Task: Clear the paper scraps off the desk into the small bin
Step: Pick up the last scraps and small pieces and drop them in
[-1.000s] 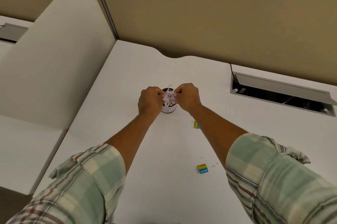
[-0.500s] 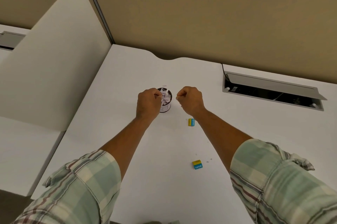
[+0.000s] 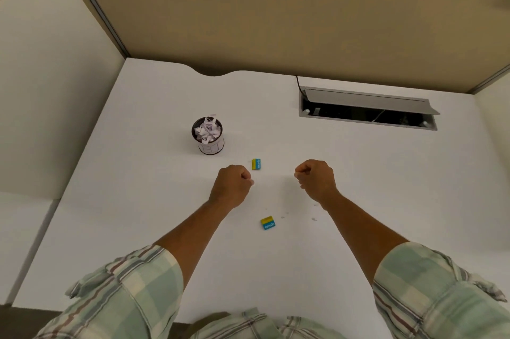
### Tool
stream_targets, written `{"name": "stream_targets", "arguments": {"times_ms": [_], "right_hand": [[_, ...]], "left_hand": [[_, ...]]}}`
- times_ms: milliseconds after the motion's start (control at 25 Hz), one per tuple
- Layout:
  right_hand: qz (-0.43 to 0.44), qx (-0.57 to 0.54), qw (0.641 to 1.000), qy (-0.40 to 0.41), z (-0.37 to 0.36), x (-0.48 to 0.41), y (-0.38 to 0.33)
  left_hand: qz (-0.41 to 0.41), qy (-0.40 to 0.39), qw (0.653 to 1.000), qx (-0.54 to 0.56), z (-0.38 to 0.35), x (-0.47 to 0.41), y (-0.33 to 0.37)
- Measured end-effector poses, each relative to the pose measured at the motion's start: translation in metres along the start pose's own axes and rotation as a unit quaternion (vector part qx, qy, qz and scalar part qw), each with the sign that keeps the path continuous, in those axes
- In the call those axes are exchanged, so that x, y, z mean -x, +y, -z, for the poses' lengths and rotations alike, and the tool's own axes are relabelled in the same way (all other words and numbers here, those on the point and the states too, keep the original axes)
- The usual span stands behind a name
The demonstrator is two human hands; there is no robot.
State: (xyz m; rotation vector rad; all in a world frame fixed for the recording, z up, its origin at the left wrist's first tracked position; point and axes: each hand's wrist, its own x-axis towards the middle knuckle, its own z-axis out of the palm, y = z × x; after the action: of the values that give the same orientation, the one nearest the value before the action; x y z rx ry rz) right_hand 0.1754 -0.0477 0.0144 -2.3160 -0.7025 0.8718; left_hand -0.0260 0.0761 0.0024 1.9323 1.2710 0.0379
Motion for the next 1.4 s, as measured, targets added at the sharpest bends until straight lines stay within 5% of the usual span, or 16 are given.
{"name": "stream_targets", "arguments": {"times_ms": [320,800,1120,1400], "right_hand": [[-0.013,0.101,0.995,-0.018,0.023,0.039,0.094],[0.060,0.252,0.963,-0.075,-0.003,0.057,0.132],[0.079,0.239,0.963,-0.100,0.000,0.053,0.131],[-0.009,0.087,0.996,-0.018,0.023,0.042,0.129]], "left_hand": [[0.051,-0.052,0.995,-0.073,-0.064,0.028,-0.009],[0.073,-0.039,0.995,-0.052,-0.086,0.033,-0.001],[0.047,-0.043,0.991,-0.113,-0.090,0.032,0.007],[0.043,-0.036,0.994,-0.093,-0.080,0.030,0.019]]}}
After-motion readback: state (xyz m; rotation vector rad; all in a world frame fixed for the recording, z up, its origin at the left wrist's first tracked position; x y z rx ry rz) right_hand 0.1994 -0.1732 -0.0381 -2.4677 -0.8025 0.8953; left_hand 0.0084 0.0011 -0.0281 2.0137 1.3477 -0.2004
